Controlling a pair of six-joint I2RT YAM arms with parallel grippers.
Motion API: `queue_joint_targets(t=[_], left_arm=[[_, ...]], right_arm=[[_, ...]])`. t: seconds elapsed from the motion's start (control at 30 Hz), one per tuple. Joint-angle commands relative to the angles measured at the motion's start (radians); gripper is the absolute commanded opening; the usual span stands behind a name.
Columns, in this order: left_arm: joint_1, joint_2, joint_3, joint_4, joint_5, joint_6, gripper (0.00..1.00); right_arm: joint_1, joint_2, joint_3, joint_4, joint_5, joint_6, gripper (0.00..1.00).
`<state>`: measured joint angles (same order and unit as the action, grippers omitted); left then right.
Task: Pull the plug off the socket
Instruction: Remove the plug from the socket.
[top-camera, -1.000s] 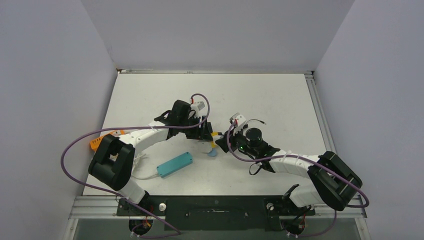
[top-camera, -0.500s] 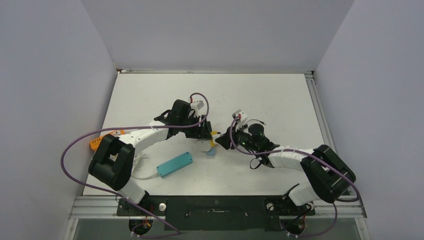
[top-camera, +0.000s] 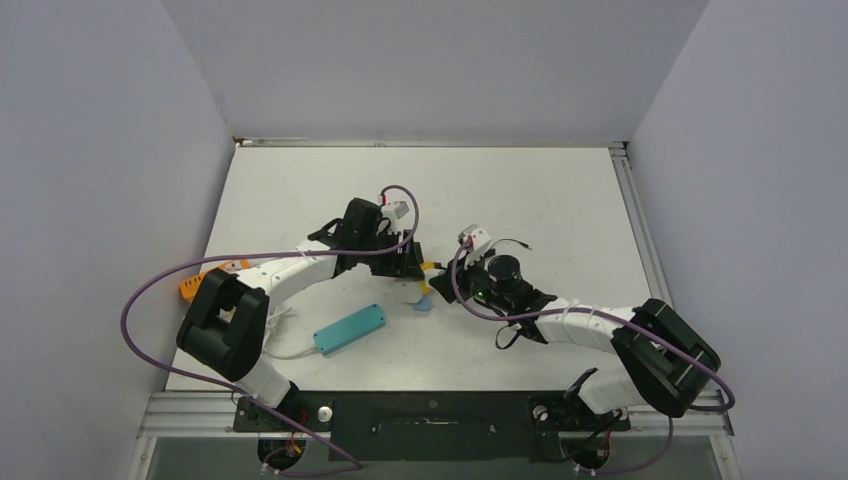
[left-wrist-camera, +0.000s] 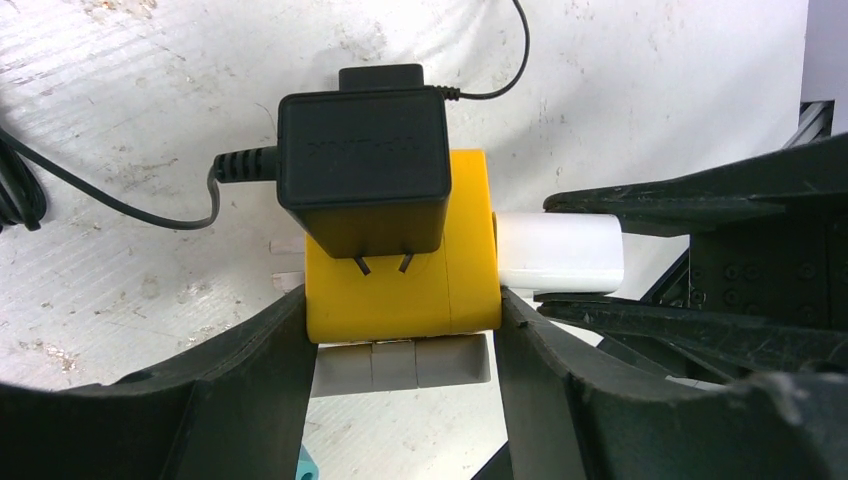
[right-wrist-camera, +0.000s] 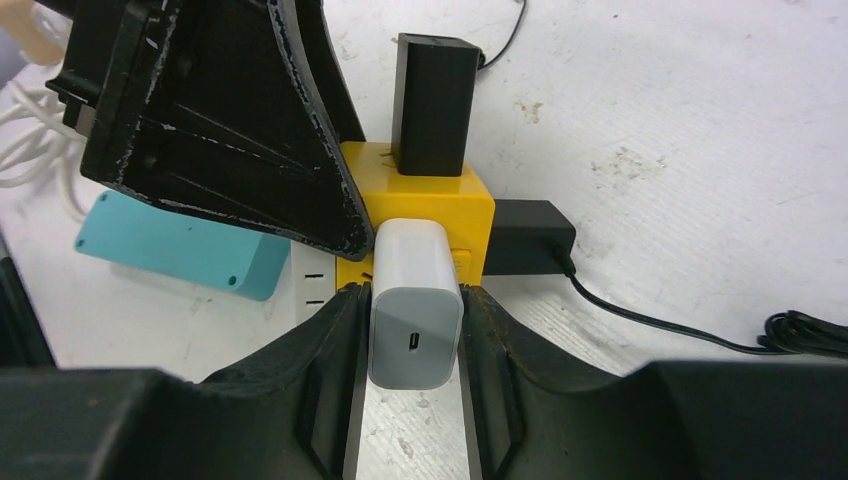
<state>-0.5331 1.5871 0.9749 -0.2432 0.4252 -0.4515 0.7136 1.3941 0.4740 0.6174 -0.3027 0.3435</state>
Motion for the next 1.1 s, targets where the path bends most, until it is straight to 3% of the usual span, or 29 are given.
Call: queue_joint_targets(t=[0.0, 0.33, 0.63, 0.9, 1.07], left_arm=[[-0.002, 0.012, 0.033, -0.008, -0.066, 0.041, 0.0], [-0.002, 0.029, 0.037, -0.011, -0.06, 0.045, 0.0], [-0.002, 0.026, 0.039, -0.016, -0.07, 0.05, 0.0], [-0.002, 0.031, 0.041, -0.021, -0.073, 0.053, 0.0], [-0.002, 0.034, 0.044, -0.025, -0.075, 0.053, 0.0]], right_arm=[[0.103, -0.091, -0.009, 0.016, 0.195, -0.1, 0.15], [0.091, -0.088, -0.009, 0.03, 0.16, -0.067, 0.12], [-0.072, -0.049, -0.03, 0.122, -0.105, 0.036, 0.05], [-0.069, -0.054, -0.034, 0.126, -0.094, 0.029, 0.05], [-0.021, -0.104, -0.043, 0.087, 0.02, -0.025, 0.05]])
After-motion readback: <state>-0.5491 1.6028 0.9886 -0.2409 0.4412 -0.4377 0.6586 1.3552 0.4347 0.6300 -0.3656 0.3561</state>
